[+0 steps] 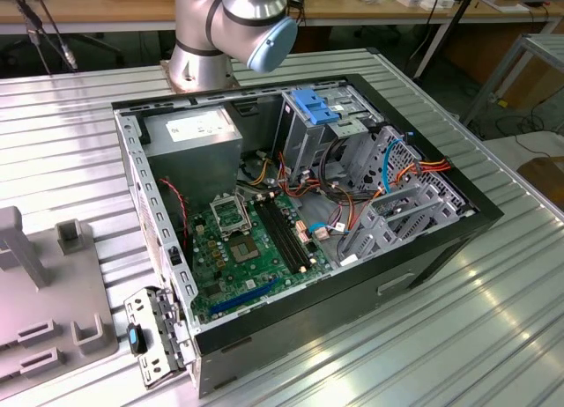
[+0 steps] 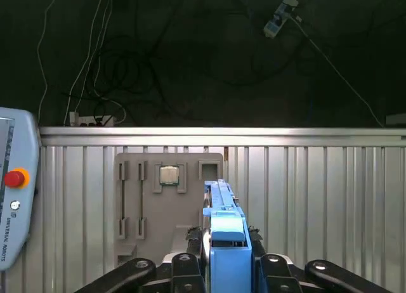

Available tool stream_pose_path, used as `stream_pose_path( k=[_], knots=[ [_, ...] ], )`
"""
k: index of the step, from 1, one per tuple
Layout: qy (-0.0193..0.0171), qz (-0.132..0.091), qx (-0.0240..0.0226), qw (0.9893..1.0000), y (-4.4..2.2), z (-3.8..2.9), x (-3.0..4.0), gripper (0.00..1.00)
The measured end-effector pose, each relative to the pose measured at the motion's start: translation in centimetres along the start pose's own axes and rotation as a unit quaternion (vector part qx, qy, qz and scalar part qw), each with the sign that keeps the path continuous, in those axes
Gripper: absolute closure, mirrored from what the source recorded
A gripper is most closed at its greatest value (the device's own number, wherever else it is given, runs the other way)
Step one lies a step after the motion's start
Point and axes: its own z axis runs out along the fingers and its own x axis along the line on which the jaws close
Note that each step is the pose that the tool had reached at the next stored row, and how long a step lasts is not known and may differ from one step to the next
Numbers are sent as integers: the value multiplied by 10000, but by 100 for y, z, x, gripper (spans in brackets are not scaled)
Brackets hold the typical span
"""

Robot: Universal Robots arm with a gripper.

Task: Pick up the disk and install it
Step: 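Pick up the disk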

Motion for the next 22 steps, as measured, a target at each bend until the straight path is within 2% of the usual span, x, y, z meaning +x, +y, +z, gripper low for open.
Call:
stream_pose_path(
  k=[1,2,4,11,15,19,22],
  knots=[
    [0,0,0,10000,1,-166,-2,63],
    [0,0,0,10000,1,-221,-2,63],
    [0,0,0,10000,1,-267,-3,63],
    [-5,0,0,10000,-10,-267,-2,63],
    [-4,0,-1,10000,-98,-269,-3,63],
    [-5,0,0,10000,-273,-270,-3,63],
    [-5,0,0,10000,-331,-270,-3,63]
  ],
)
